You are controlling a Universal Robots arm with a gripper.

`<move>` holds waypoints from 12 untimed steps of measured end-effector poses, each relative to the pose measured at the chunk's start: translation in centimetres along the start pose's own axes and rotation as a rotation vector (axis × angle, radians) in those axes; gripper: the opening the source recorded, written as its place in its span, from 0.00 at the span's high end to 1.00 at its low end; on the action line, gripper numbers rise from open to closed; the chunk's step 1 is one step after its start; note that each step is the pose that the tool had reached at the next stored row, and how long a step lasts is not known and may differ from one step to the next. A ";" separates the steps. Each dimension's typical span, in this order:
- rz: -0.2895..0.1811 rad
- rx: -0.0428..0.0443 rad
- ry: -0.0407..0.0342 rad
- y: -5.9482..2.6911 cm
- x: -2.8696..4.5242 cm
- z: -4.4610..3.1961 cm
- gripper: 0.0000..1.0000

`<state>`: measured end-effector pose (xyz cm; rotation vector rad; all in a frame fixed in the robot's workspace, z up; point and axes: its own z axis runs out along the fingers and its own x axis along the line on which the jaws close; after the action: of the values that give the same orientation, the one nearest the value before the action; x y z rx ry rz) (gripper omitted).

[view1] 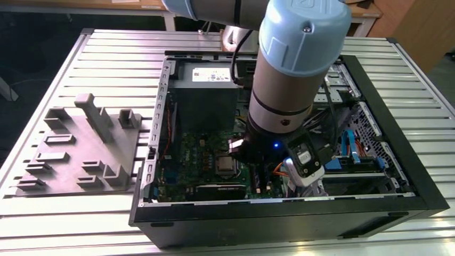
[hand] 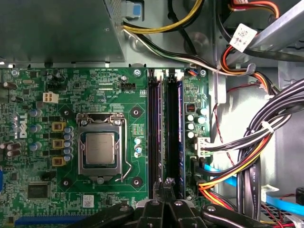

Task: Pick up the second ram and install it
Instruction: 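Press down the second ram until it locks into place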

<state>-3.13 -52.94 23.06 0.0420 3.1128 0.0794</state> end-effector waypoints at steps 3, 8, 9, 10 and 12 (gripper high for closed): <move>0.000 0.0003 0.0001 -0.01 0.00 0.01 0.90; 0.000 0.0003 0.0001 -0.02 0.01 0.24 0.90; 0.000 0.0003 0.0001 -0.02 0.01 0.24 0.90; 0.000 0.0003 0.0001 -0.02 0.01 0.25 0.90; 0.000 -0.0001 0.0000 -0.02 0.04 0.34 0.90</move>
<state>-3.16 -52.94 22.71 0.0420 3.1128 0.0795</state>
